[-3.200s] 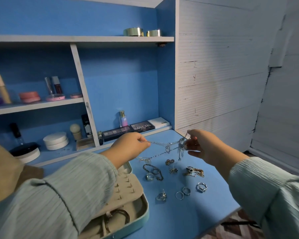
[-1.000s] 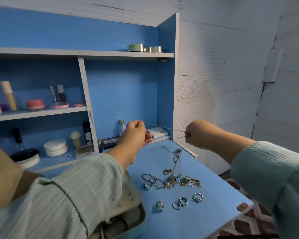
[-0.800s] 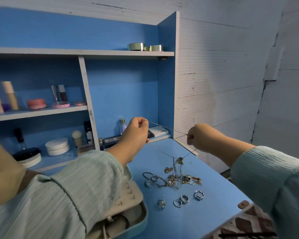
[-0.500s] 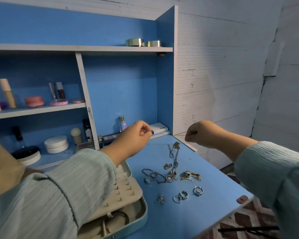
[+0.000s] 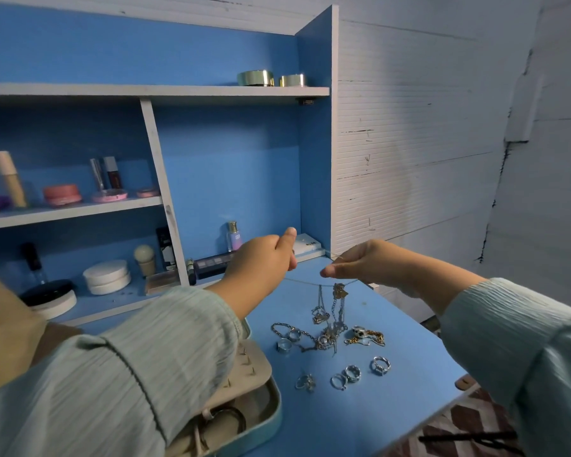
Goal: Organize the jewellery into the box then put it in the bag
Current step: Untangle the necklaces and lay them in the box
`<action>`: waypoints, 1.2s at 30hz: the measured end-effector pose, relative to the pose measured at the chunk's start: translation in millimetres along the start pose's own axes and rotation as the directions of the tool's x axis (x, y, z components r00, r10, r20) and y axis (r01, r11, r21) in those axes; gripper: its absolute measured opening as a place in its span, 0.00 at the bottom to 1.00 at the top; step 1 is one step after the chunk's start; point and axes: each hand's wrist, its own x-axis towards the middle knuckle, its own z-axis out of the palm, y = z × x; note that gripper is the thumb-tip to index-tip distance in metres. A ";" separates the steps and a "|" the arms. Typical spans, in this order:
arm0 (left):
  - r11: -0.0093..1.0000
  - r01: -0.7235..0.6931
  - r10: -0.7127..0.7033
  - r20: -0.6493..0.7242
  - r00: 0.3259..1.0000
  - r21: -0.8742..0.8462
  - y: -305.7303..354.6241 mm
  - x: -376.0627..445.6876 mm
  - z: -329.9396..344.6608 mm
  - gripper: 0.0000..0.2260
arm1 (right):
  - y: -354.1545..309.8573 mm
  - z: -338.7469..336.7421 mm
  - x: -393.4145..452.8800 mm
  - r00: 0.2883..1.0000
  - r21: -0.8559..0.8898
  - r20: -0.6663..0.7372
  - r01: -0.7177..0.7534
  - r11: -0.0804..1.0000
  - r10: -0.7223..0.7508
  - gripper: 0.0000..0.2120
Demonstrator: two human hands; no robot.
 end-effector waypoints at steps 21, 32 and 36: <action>0.999 0.006 -0.013 0.132 0.991 0.051 14.8 -10.2 4.9 0.29 | 0.6 7.3 -1.7 0.994 0.005 0.057 0.090 0.996 -0.090 0.02; 0.986 0.094 -0.068 0.181 0.981 -0.141 6.6 -6.3 8.0 0.21 | -6.1 9.0 -5.2 0.992 0.039 -0.035 0.126 0.991 -0.125 0.02; 0.986 0.102 -0.075 0.202 0.976 -0.128 0.7 -8.3 8.6 0.21 | -10.1 2.6 -8.7 0.992 -0.023 -0.036 0.121 0.992 -0.121 0.04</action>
